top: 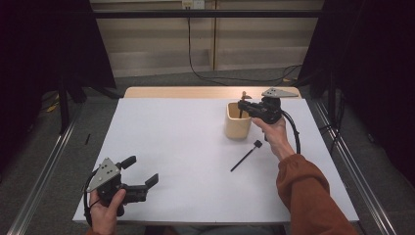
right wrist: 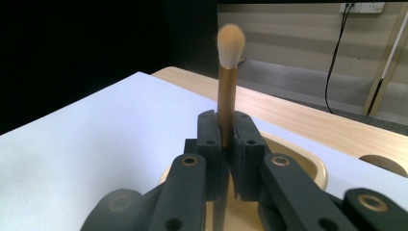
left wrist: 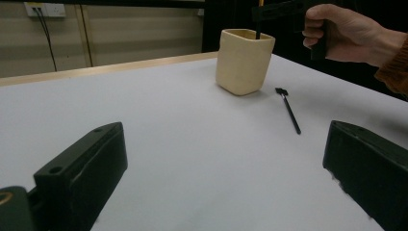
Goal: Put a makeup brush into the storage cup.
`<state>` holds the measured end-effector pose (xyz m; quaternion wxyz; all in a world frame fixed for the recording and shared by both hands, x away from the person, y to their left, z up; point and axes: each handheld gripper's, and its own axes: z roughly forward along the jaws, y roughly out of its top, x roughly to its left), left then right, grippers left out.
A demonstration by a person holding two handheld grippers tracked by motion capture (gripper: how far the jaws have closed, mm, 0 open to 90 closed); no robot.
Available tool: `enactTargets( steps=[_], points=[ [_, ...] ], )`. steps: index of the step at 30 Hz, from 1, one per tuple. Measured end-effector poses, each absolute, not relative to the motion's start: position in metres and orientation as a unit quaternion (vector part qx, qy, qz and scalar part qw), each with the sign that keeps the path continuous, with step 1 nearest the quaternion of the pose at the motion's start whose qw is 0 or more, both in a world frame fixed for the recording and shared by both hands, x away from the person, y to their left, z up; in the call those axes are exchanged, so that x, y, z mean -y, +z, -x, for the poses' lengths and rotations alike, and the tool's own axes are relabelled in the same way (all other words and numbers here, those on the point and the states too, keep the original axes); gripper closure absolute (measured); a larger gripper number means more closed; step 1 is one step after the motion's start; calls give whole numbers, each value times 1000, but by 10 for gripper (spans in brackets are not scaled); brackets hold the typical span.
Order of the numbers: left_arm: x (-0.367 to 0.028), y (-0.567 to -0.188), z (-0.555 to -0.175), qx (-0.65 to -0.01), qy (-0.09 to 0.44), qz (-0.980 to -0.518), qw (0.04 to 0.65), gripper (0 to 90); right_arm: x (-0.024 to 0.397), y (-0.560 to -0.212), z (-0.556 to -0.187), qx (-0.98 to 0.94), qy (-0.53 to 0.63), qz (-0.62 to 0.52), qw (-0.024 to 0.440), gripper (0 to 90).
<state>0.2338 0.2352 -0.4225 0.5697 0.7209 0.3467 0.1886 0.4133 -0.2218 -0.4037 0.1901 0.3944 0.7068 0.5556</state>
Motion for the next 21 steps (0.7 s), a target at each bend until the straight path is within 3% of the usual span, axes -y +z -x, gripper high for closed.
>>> enactTargets(
  steps=[8,12,21],
  points=[
    [-235,-422,-234,-342,189,-723,569,15,223,-406,-412,-705,554,-400,187,807],
    [-234,-423,-234,-341,190,-724,568,15,225,-407,-411,-706,552,-402,188,733],
    [-235,-423,-234,-343,189,-723,569,15,225,-406,-409,-704,554,-400,193,362]
  ],
)
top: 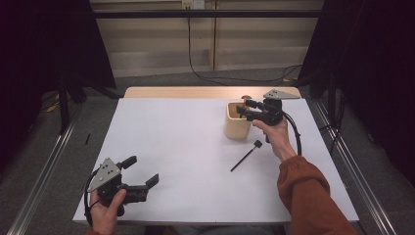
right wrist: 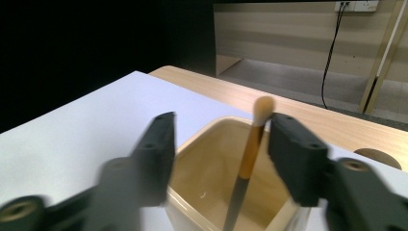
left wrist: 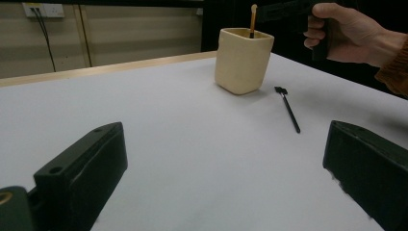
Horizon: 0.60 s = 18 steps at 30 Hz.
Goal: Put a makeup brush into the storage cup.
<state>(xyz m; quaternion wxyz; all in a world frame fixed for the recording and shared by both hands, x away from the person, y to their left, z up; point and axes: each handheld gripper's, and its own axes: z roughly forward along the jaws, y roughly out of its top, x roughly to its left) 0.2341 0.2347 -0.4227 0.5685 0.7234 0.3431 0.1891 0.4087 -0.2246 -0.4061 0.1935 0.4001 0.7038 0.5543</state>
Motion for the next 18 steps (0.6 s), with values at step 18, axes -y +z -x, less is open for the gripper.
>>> enactTargets(
  steps=[18],
  points=[
    [-235,-423,-234,-342,191,-724,568,15,228,-401,-402,-699,549,-404,218,37]
  ],
)
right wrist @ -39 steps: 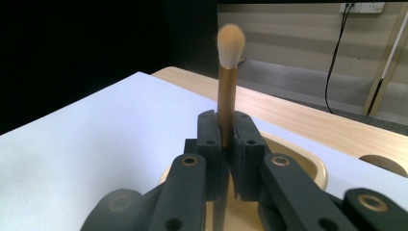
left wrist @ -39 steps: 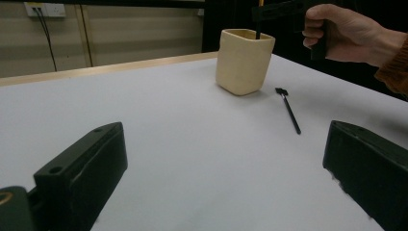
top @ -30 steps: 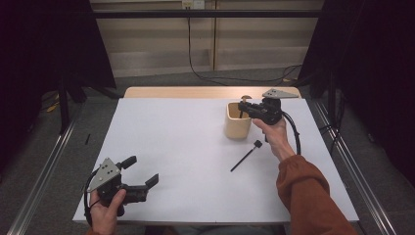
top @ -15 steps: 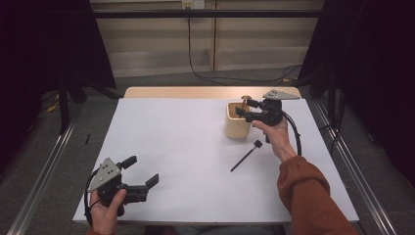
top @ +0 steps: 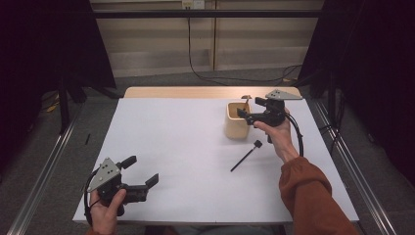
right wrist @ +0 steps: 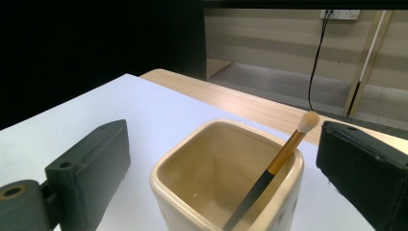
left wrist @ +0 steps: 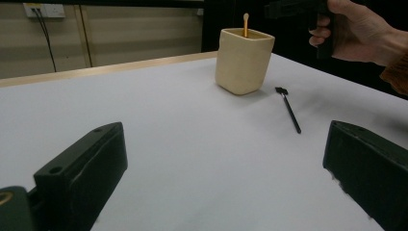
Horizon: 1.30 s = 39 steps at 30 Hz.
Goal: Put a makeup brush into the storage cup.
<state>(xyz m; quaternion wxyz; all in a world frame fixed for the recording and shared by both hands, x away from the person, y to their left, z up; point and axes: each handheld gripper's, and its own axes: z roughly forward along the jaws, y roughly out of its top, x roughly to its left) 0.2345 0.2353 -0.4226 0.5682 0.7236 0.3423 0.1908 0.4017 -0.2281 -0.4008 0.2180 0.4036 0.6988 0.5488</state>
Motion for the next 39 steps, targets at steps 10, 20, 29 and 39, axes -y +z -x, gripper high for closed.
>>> enactTargets(
  steps=[10,20,29,39],
  points=[
    [-235,-422,-234,-342,192,-724,567,15,237,-399,-390,-700,547,-402,220,9],
    [-236,-422,-234,-344,193,-723,567,15,243,-395,-375,-699,551,-399,218,0],
    [-237,-422,-234,-344,194,-722,568,15,246,-395,-361,-705,546,-397,217,2],
    [-237,-422,-234,-345,195,-720,570,15,249,-395,-343,-704,551,-392,215,5]
  ],
)
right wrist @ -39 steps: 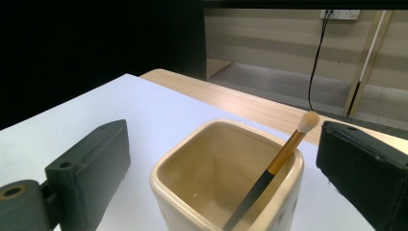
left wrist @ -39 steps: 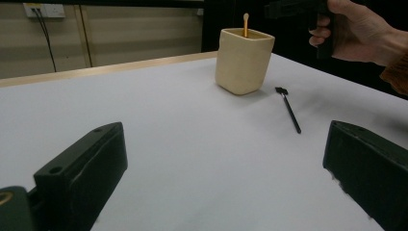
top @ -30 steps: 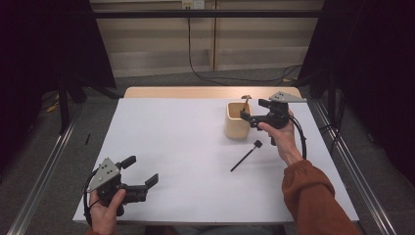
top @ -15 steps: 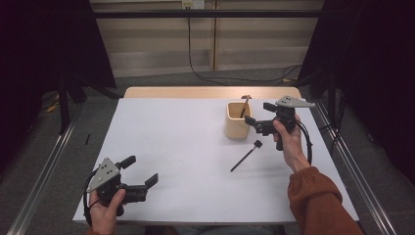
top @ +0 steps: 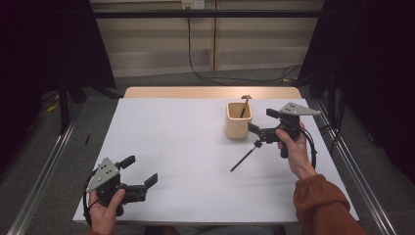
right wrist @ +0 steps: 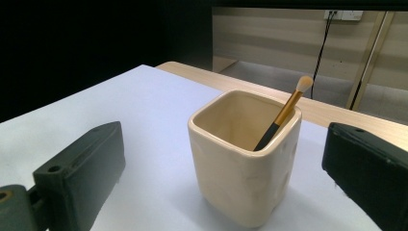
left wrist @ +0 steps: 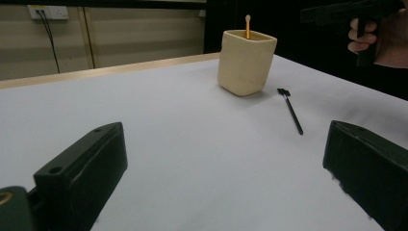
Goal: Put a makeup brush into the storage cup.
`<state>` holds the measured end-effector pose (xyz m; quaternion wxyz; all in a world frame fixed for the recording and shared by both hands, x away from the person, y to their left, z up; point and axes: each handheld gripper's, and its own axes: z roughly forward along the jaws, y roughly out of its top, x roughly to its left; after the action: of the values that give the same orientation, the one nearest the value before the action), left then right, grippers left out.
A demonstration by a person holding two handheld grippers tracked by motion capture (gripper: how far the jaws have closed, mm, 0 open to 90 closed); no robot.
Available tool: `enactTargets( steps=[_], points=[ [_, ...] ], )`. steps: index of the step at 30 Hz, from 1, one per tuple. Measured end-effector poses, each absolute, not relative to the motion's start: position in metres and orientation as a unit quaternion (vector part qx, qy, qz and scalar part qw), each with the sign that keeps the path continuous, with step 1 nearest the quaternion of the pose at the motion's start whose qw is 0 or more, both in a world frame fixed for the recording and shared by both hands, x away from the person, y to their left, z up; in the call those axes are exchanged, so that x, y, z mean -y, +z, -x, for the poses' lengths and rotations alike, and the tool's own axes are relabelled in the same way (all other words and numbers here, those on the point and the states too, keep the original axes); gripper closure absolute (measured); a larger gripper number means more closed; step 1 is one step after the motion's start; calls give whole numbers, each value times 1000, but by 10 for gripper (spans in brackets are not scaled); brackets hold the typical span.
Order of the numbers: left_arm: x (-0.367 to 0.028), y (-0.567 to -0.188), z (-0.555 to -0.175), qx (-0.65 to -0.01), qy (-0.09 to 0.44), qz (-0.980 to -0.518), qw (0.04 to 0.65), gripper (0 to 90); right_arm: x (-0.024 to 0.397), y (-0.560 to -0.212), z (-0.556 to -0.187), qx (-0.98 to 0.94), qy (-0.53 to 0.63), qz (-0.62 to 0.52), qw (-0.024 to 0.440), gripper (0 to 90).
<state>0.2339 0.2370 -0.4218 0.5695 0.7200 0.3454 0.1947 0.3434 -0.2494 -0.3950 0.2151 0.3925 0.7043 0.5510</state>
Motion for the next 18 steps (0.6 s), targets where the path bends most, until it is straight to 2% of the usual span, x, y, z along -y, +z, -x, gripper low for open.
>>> enactTargets(
  steps=[18],
  points=[
    [-238,-422,-233,-347,197,-719,569,15,267,-398,-305,-694,554,-401,223,16]
  ],
)
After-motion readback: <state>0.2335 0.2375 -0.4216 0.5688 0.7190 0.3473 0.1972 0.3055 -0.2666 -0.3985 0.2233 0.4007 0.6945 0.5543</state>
